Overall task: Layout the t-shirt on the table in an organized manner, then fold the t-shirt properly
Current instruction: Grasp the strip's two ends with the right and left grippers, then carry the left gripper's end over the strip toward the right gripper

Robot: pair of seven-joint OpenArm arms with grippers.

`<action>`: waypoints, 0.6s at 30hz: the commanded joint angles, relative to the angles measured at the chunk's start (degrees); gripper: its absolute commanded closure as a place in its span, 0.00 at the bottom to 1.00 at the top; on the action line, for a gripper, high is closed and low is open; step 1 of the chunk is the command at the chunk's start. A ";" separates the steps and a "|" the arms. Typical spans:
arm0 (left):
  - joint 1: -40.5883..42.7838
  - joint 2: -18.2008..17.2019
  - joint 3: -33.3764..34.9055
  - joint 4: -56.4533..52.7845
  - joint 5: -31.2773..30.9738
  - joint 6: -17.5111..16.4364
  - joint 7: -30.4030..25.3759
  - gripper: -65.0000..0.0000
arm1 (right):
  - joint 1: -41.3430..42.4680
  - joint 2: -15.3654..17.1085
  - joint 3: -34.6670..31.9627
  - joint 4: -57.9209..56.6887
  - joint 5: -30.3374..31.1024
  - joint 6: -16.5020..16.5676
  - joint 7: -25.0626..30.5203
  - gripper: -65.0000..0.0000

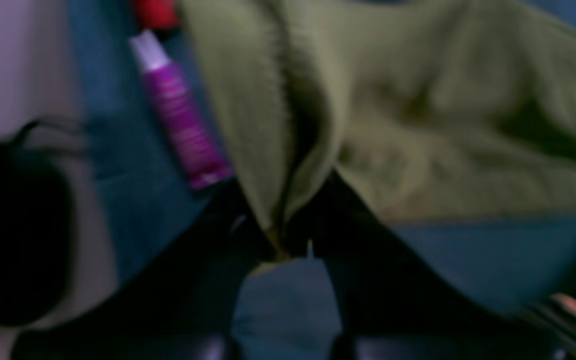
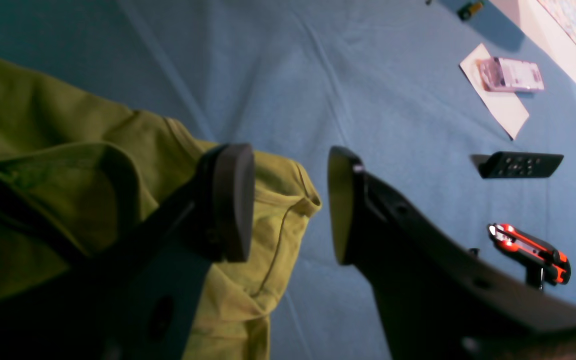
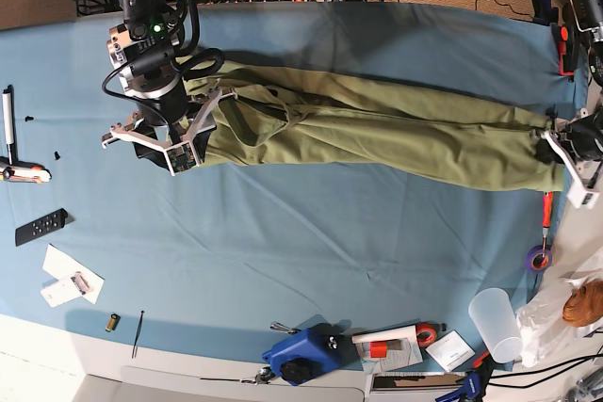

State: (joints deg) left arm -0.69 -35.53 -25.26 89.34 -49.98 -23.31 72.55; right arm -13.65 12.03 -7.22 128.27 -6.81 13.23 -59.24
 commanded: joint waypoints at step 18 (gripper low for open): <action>5.44 9.35 -0.37 19.04 -15.32 -8.33 1.95 1.00 | 0.48 0.17 0.22 1.03 -7.39 -5.88 1.81 0.62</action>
State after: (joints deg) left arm 5.45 -25.28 -25.26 107.44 -63.70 -31.51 75.83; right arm -13.67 12.03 -7.22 128.27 -13.65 7.75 -58.87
